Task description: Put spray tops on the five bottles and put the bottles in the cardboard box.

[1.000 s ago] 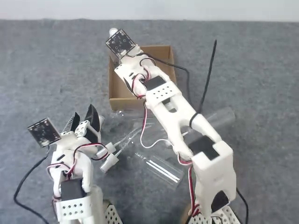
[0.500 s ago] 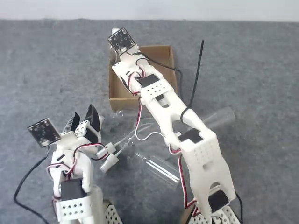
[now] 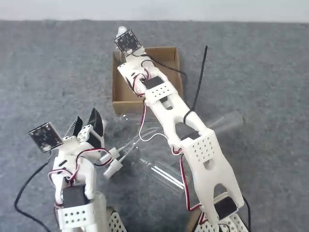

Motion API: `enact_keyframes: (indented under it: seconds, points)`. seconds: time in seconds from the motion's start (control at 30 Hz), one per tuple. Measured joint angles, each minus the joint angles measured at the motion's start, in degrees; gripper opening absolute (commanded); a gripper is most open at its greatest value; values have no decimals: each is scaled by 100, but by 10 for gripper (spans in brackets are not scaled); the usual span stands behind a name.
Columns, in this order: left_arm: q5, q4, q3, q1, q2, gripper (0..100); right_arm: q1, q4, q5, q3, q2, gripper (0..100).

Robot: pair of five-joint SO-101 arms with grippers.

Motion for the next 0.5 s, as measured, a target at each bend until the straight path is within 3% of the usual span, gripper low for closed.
enact_keyframes:
  seconds: [0.5]
  points:
    - [0, 0, 0, 0, 0, 180, 0, 695, -9, -18, 0, 203]
